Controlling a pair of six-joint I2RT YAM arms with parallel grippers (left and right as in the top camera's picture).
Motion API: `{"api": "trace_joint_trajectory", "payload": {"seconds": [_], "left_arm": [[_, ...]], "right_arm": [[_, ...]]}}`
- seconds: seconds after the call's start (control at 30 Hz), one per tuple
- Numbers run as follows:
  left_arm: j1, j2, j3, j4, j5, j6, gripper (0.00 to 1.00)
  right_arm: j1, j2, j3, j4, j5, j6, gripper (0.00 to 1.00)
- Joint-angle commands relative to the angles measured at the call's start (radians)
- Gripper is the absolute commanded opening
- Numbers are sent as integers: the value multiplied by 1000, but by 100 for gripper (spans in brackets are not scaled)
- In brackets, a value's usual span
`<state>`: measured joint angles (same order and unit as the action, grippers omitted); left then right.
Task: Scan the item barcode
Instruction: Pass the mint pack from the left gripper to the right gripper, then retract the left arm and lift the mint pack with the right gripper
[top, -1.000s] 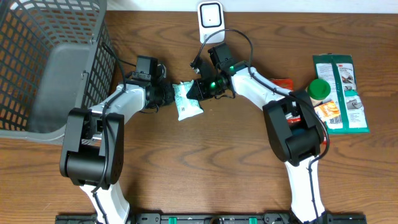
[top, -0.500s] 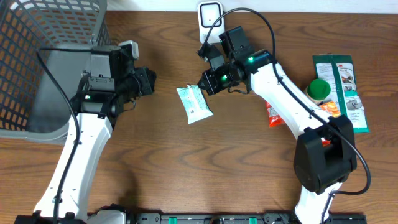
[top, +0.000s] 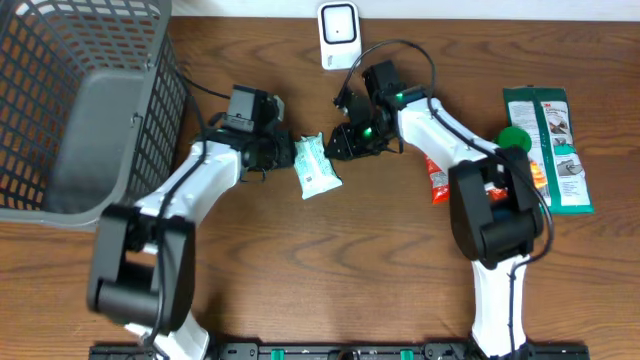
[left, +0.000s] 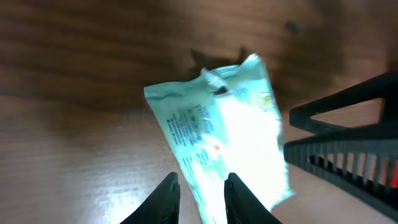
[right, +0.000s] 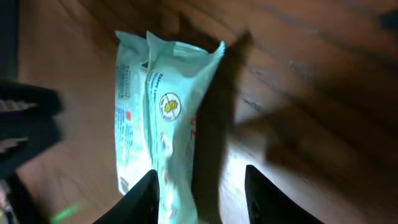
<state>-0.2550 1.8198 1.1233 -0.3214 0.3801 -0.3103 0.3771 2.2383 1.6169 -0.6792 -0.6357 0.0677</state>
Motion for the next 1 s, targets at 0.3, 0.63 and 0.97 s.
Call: {"api": "trace_joint_trajectory", "payload": {"seconds": [0.3,0.63,0.97], "left_arm": [[0,202,-9,80,5,2,26],[3,198,-7,80,6,3,26],[43,-201,-3,20,5,2,59]], "right_arm": [[13,92,-5,51,-211,-39,37],[42,88,-4,89,-211,-39,1],[43,-49,-3,8,-148,-134,1]]}}
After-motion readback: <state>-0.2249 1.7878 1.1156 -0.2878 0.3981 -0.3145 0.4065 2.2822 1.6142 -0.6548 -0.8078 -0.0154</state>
